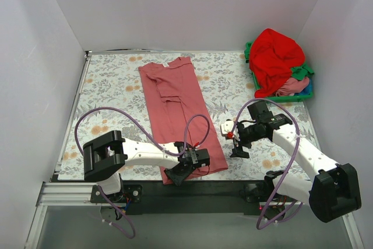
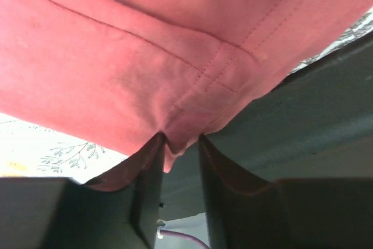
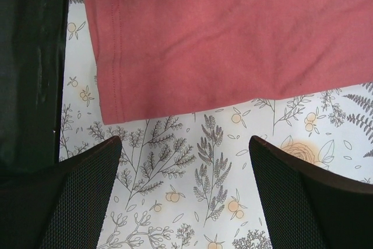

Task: Fold and stack the t-shirts
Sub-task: Fold the tshirt

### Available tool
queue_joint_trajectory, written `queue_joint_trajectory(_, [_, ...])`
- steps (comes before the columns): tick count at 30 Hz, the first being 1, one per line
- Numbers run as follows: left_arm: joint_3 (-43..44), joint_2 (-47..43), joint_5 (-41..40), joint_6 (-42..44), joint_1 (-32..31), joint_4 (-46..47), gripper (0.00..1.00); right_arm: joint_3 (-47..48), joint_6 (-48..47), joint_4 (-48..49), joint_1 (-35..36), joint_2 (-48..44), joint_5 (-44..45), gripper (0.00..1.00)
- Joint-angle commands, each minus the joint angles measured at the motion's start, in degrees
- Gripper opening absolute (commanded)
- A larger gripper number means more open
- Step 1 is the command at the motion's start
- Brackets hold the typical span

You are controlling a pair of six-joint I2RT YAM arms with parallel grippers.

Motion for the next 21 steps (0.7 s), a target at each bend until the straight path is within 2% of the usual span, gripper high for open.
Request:
queue_joint_trajectory(1, [-0.51, -2.34, 2.75, -0.25, -0.13, 4.51, 0.32, -0.10, -1.28, -2.05, 0.91, 0.34, -1.17, 0.96])
queue_joint_trajectory(7, [-0.42, -1.73, 1.87, -0.60, -0.13, 4.60, 0.33, -0.37, -0.93, -1.87, 1.27, 0.70, -1.79, 0.96])
queue_joint_trajectory(12, [-0.07, 2.92, 0.20, -2.27, -0.57, 4.16, 0.26, -0.72, -0.66, -1.96, 1.27, -0.18, -1.70, 0.96])
queue_joint_trajectory(17, [-0.06, 2.76, -0.33, -3.41, -0.92, 4.08, 0.17, -1.16, -0.57, -1.96, 1.27, -0.62, -1.44, 0.95])
queue_joint_trajectory(21, [-0.33, 2.85, 0.11, -3.94, -1.10, 4.16, 0.15, -1.07, -0.49, -1.87, 1.27, -0.71, -1.35, 0.95])
